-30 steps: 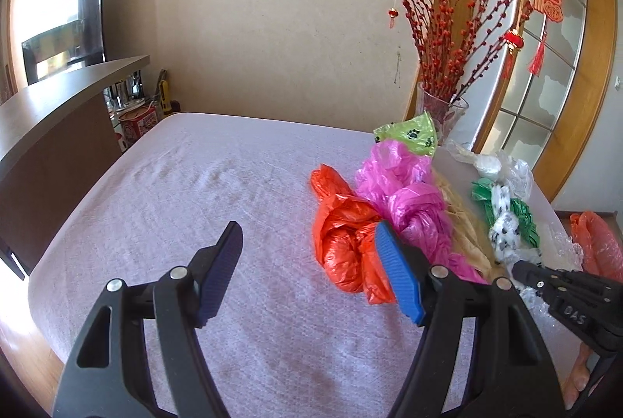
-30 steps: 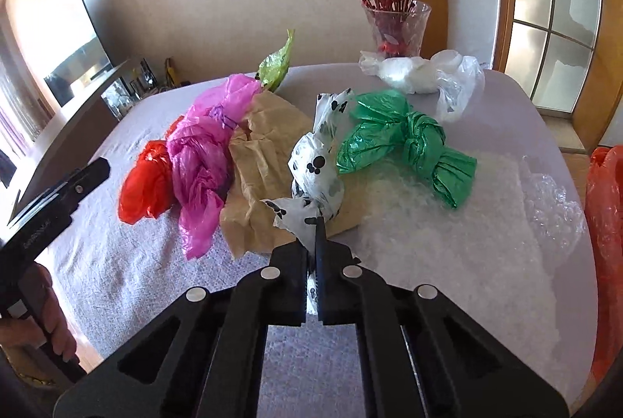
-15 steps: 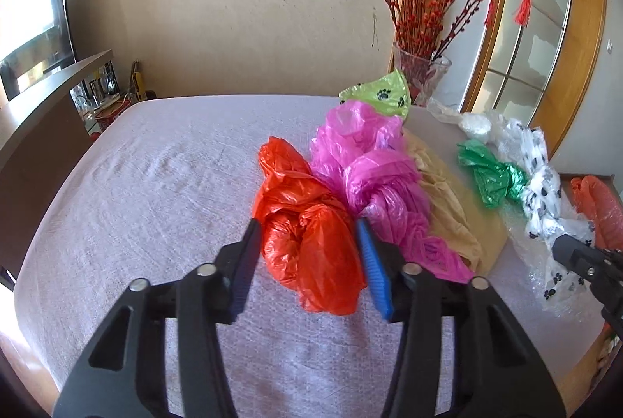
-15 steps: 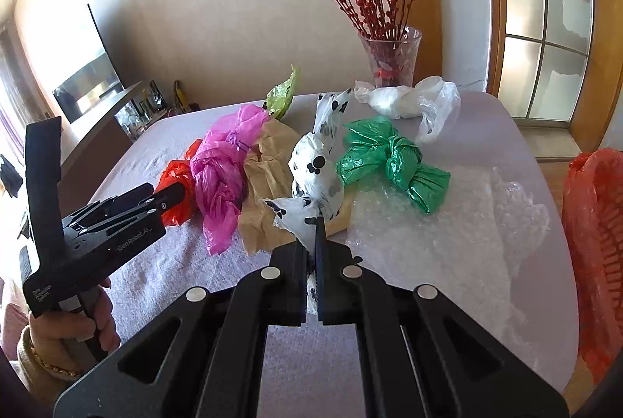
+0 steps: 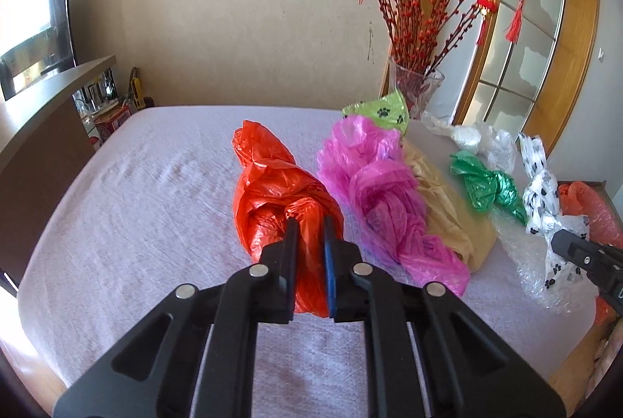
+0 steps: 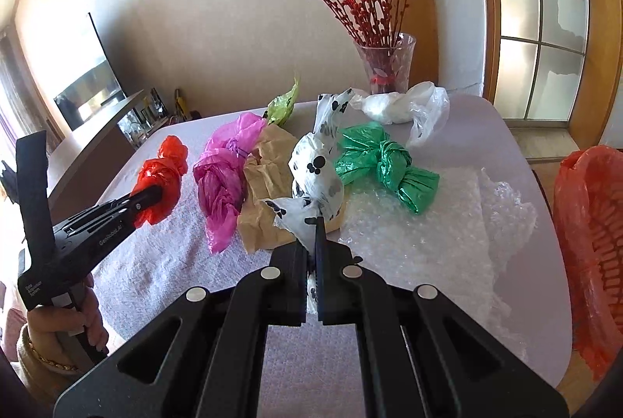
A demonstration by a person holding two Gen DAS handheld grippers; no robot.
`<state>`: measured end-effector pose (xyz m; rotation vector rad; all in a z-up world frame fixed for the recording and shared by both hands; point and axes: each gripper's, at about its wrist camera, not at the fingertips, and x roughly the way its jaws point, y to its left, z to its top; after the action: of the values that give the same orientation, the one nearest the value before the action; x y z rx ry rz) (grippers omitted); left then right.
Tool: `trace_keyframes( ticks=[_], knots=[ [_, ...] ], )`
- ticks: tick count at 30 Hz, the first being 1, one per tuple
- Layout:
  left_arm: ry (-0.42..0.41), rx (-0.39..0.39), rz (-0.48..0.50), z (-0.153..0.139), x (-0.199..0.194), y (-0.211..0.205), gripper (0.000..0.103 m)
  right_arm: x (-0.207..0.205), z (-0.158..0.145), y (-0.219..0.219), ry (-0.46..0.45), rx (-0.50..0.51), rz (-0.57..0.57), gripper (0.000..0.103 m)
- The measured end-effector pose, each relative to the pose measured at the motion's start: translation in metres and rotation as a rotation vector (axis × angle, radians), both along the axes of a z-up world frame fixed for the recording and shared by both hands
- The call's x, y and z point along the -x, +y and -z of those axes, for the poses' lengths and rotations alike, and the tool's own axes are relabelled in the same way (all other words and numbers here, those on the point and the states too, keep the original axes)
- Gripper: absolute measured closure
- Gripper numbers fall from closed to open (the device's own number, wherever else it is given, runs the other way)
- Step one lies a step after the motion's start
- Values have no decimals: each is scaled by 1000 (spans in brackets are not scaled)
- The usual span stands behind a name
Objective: Collect trash
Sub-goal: 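Close the left tool on the red bag while the right tool holds the paw-print bag, then carry the red and paw-print bags with both tools toward the red basket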
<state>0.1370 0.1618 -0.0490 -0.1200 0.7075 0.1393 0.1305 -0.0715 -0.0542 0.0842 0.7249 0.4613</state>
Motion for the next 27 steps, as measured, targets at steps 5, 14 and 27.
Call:
trace_keyframes(
  ticks=[5,14,27],
  knots=[
    [-39,5,15,-19,8,-4,91,4,-5,-9,-16,-12,16,99],
    [-78,25,144,-39,10,-50,91,13,-11,-44,-53,-26,92,99],
    [-76,53,372,-39,2,-142,91,25,-16,-116,-84,-63,280,99]
  ],
)
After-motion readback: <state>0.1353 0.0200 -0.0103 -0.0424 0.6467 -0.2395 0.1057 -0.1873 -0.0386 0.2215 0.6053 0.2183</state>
